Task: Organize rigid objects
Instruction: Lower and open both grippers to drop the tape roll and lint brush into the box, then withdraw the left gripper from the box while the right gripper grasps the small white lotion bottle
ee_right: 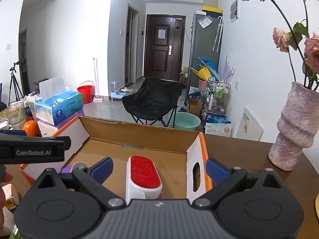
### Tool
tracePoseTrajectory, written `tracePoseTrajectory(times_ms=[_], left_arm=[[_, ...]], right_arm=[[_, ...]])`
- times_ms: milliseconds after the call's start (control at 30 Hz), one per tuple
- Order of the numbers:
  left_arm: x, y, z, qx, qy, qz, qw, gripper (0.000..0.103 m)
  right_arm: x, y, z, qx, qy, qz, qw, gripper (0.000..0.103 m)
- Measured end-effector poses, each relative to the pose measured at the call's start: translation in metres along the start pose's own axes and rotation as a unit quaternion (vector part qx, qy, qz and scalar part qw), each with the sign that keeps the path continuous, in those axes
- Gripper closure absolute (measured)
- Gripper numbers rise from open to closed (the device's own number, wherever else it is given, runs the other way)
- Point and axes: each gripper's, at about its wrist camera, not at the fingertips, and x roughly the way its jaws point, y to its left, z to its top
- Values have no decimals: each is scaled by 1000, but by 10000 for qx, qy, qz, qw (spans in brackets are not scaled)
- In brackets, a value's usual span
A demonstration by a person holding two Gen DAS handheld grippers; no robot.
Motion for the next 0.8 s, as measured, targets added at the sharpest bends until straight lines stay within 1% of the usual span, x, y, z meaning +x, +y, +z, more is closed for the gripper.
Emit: tracePoseTrajectory(times_ms=[500,800], left_arm=[[-45,5,-23,32,-108,-62,9999,0],[-79,10,-39,203,-224,-130,9995,0]], right_arm=[[-51,-3,-19,61,-117,-20,9999,3],[-87,-5,-37,124,-169,-50,9998,3]])
